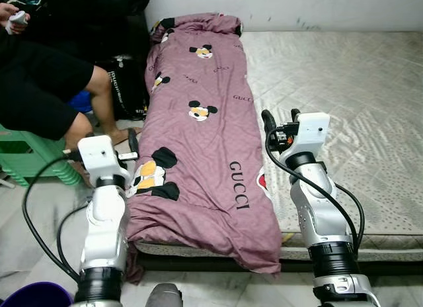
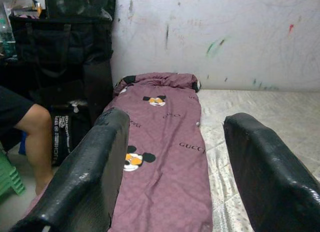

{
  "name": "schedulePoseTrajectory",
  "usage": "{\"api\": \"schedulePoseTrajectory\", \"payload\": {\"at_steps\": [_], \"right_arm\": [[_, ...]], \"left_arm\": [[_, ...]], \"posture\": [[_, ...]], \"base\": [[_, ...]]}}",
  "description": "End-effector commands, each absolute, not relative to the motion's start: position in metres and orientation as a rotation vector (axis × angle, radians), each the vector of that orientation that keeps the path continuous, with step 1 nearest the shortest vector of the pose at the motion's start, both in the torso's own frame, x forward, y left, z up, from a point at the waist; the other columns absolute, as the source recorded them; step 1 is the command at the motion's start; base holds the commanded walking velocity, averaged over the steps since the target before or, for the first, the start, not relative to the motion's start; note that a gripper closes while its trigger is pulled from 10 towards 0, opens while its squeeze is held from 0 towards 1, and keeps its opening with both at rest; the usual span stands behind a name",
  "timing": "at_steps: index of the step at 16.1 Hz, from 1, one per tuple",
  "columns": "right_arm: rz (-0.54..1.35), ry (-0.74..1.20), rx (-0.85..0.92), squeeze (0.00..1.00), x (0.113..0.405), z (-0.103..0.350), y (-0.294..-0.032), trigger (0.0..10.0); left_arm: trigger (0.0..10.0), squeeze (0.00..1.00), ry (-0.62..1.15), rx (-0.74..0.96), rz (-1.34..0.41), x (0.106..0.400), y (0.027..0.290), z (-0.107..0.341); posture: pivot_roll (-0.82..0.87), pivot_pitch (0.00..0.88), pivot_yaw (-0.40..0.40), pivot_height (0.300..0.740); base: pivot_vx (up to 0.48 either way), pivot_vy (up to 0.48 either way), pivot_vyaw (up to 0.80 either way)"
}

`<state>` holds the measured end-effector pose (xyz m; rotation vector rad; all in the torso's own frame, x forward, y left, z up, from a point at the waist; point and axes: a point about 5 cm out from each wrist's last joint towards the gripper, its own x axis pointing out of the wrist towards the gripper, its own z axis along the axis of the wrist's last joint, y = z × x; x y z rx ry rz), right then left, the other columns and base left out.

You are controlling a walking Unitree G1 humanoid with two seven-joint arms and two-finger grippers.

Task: Clean up the room

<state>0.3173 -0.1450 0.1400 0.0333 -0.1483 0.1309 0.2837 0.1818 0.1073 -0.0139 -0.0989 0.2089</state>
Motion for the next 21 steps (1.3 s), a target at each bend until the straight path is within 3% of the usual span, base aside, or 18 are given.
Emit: {"api": "schedulePoseTrajectory", "payload": {"at_steps": [1, 4, 21], "right_arm": [[0.142, -0.134, 0.048, 0.00, 0.313, 0.136, -0.143, 10.0], [0.180, -0.136, -0.046, 0.00, 0.306, 0.134, -0.142, 10.0], [0.251, -0.111, -0.038, 0.00, 0.293, 0.131, -0.132, 10.0]], "left_arm": [[10.0, 0.00, -0.110, -0.003, 0.220, 0.279, 0.184, 0.109], [10.0, 0.00, -0.096, -0.001, 0.215, 0.276, 0.183, 0.107], [10.0, 0.00, -0.067, 0.002, 0.161, 0.268, 0.171, 0.107]], "posture": [[-0.03, 0.000, 0.022, 0.740], [-0.04, 0.000, 0.026, 0.740], [-0.06, 0.000, 0.017, 0.740]], "base": [[0.000, 0.000, 0.00], [0.000, 0.000, 0.24], [0.000, 0.000, 0.80]]}}
